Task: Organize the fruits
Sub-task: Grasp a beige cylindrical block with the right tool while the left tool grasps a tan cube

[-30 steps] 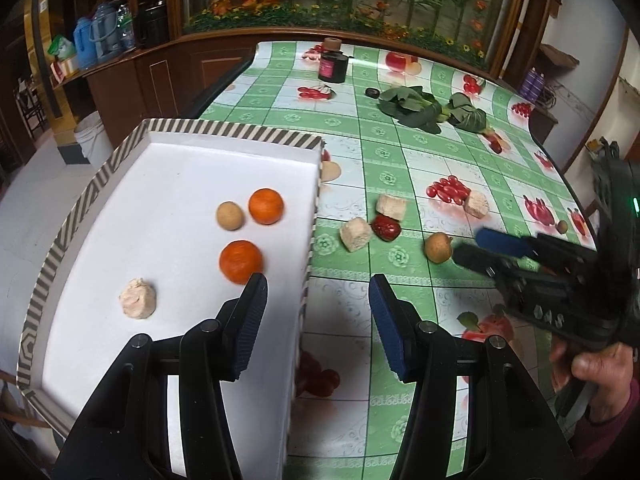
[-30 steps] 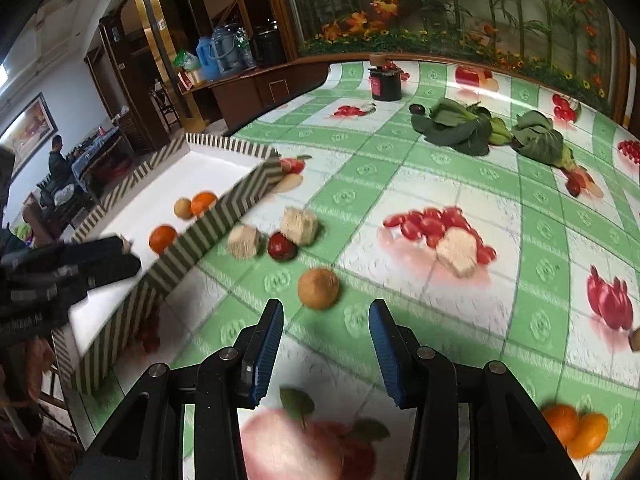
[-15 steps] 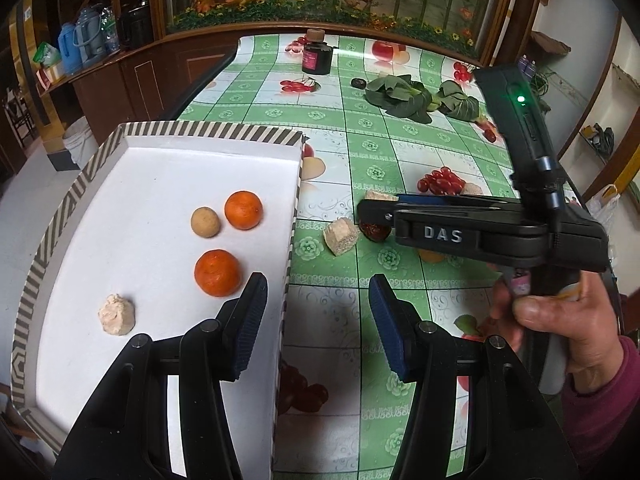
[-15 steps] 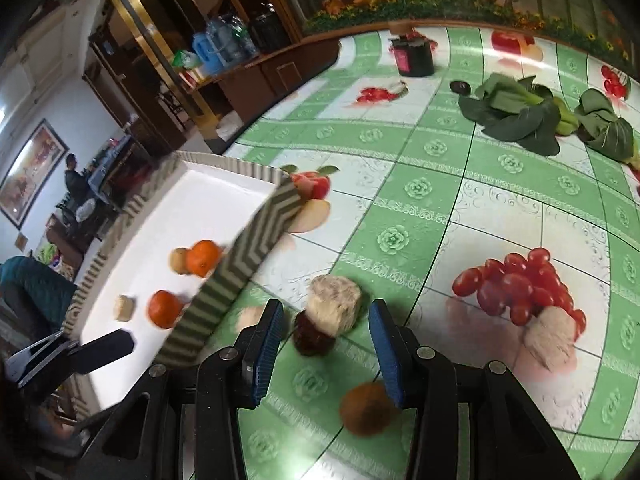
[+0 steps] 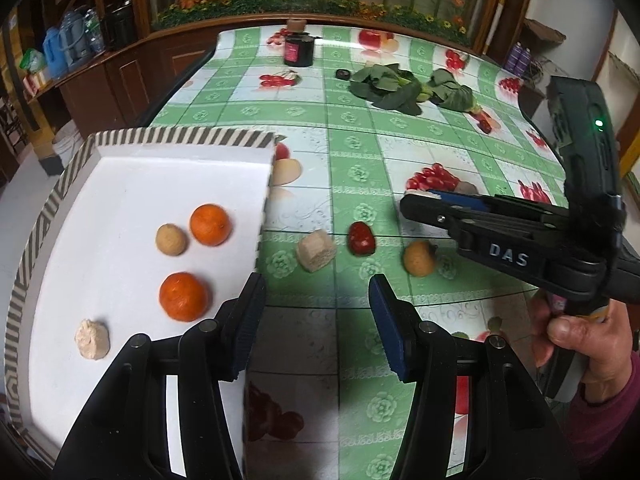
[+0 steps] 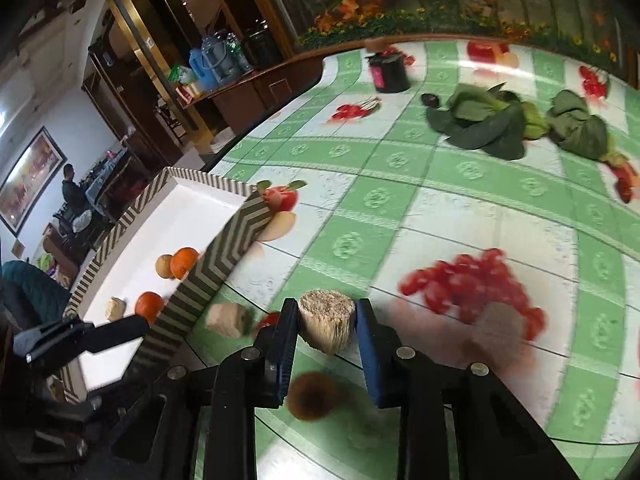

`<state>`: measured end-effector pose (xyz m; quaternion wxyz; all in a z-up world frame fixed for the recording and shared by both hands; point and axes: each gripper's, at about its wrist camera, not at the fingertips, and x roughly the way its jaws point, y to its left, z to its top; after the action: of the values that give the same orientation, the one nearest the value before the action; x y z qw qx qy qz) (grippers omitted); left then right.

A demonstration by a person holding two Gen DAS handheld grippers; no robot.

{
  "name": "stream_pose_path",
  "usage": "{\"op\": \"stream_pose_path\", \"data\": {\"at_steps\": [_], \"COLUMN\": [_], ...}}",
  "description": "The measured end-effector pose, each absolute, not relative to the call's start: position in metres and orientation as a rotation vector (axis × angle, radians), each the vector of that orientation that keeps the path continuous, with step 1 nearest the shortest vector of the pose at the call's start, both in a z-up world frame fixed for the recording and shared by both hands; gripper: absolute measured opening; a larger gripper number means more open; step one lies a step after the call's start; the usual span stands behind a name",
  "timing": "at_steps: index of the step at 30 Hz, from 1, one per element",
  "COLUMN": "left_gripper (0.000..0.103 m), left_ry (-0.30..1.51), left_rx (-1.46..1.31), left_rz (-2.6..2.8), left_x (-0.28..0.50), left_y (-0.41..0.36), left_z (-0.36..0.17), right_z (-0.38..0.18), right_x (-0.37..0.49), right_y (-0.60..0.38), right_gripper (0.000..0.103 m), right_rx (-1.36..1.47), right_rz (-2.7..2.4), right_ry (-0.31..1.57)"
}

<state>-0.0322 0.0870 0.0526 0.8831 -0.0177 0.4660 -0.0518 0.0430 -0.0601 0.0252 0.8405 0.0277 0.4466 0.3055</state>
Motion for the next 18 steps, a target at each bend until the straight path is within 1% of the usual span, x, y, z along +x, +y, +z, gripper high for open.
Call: {"op": "stream_pose_path", "data": {"at_steps": [5, 18], "left_gripper": [0.053, 0.053], "left_ry": [0.951, 1.045], "left_rx": [0.018, 0.2], "left_rz": [-0.143, -0.253], "left_x": [-0.026, 0.005], "left_y": [0.074, 0.066], "left_z": [0.054, 0.025], "right_z": [0.033, 0.034], "right_x": [0.036, 0.03], "right_y": [-0.081, -0.094], "right_gripper": [0.028, 0.028], "right_rx": [0.07, 0.1], "right_rz": [0.629, 0.644], "right_ry": [0.915, 0.903]}}
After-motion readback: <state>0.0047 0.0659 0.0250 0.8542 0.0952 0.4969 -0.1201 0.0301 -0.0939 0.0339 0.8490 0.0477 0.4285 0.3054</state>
